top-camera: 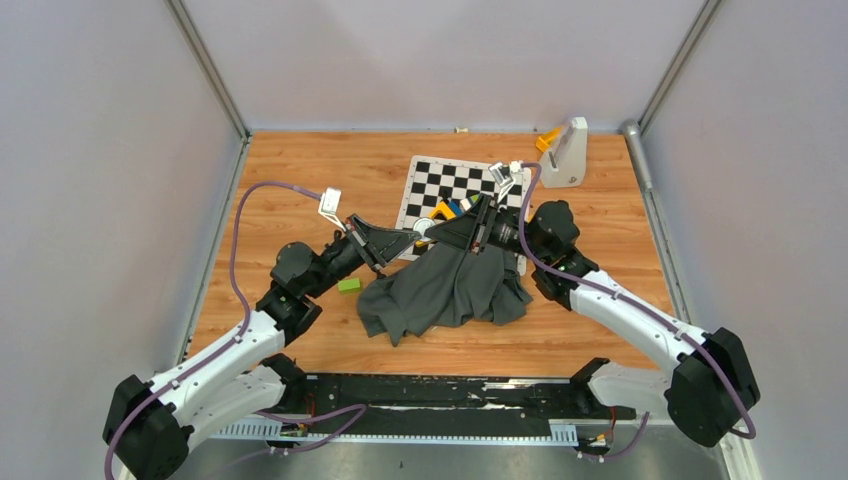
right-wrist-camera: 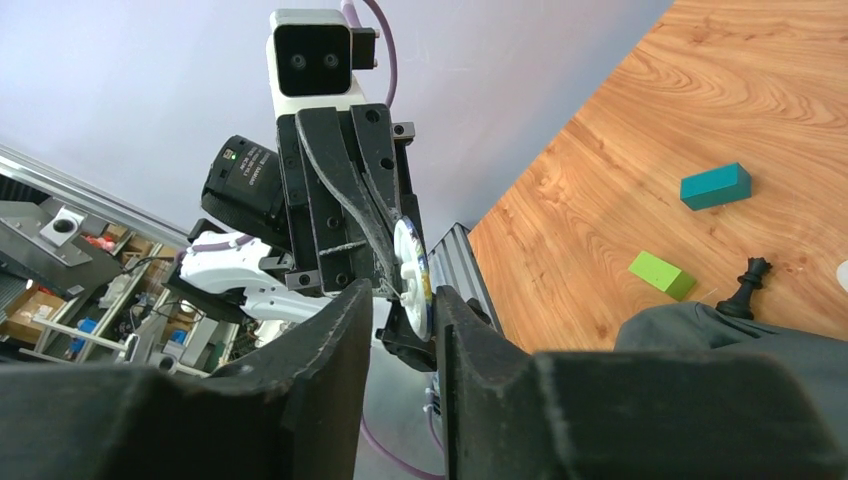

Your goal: Remove the brooch from the garment

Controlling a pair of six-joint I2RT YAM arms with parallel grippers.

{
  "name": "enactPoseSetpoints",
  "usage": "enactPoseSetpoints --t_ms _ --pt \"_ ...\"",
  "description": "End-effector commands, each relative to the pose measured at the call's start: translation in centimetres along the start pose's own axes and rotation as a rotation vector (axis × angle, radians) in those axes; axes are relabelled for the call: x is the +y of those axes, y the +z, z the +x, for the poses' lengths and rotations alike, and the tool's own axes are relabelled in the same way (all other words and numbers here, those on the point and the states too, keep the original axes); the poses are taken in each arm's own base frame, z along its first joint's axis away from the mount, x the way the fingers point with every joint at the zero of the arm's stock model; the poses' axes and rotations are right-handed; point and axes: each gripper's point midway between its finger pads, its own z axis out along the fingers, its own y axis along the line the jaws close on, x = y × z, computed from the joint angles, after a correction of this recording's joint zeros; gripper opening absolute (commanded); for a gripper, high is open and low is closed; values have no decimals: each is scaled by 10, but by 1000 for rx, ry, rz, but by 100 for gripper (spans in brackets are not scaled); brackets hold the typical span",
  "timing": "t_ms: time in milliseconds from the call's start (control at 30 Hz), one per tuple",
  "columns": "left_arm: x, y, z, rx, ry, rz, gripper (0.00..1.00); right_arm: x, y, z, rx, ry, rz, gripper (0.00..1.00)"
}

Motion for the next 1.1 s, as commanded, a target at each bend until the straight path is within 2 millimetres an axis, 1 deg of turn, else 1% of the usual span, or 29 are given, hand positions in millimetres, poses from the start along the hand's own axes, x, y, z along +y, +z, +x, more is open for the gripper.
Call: enactPoseSetpoints --t_ms 0,400,633,733,833,1067 --pt "-17 -1 -7 -18 21 67 0 19 7 -18 -48 -38 -49 28" --pt "-15 -2 -5 -11 38 71 0 14 9 -19 -53 -16 -27 17" --pt "-12 0 -2 7 92 72 0 2 13 -20 -47 14 35 12" --pt "-9 1 2 35 111 62 0 -2 15 -18 -27 13 49 12" --pt "-7 4 5 54 110 55 0 -3 16 -16 -16 13 50 17" --pt "-5 5 7 64 104 54 0 -5 18 -16 -9 15 55 22"
